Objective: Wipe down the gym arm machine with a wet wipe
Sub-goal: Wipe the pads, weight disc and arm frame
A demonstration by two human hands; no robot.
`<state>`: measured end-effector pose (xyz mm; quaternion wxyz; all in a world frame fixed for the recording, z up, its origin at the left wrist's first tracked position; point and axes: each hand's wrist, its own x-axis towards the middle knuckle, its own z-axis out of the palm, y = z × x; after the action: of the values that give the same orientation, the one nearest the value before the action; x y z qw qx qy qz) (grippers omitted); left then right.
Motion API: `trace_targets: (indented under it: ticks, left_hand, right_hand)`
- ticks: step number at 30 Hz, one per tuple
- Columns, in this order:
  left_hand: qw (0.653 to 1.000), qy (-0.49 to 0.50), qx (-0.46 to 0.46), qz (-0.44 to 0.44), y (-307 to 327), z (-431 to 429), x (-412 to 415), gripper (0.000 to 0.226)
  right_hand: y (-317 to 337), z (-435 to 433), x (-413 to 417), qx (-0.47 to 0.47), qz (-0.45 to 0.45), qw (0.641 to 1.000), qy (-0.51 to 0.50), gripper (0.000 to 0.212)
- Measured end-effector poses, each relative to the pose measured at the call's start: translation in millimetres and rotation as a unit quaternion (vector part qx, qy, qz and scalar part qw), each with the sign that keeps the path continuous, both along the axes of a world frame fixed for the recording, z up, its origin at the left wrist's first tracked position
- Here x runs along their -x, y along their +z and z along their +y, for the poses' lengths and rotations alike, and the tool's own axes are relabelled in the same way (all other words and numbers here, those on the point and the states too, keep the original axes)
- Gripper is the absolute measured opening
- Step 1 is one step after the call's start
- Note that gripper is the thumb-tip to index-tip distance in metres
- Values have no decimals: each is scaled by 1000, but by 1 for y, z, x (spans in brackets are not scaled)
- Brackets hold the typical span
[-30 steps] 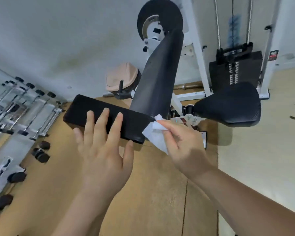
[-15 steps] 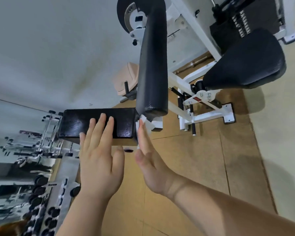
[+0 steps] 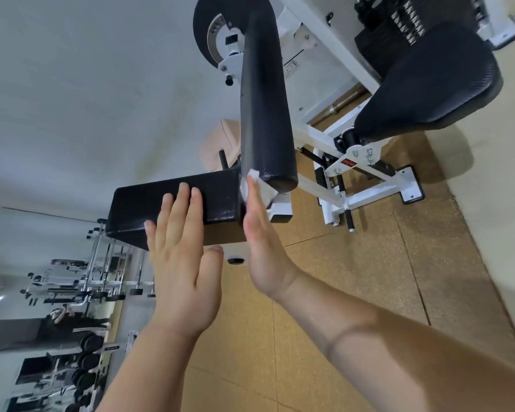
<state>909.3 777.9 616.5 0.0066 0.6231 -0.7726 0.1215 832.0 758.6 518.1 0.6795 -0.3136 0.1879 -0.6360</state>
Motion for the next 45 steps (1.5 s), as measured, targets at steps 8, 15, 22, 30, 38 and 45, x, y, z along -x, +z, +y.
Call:
trace_targets:
  ticks: [8,15,22,30,38,45]
  left_hand:
    - [995,-18,6,93,6,2,-1,74]
    - [973,-60,130,180,17,18,-33,72]
    - [948,-98,140,270,30,-2,-116,72]
    - [885,-209,-115,400,43,-32,-176,74]
    - [822,-208,-231,478,48,-66,-189,65]
    - [812,-252,-232,473,38,-76,-193,72]
  right_hand:
    - [-8,45,23,112,156,981,31,120]
    - [2,57,26,153,389,907,-48,111]
    - [-5,48,-45,115,503,809,-280,100]
    - [15,49,-125,74,587,702,-396,97]
    - [11,-7,-136,81,731,533,-418,92]
    - [7,-23,-145,-8,626,582,-518,97]
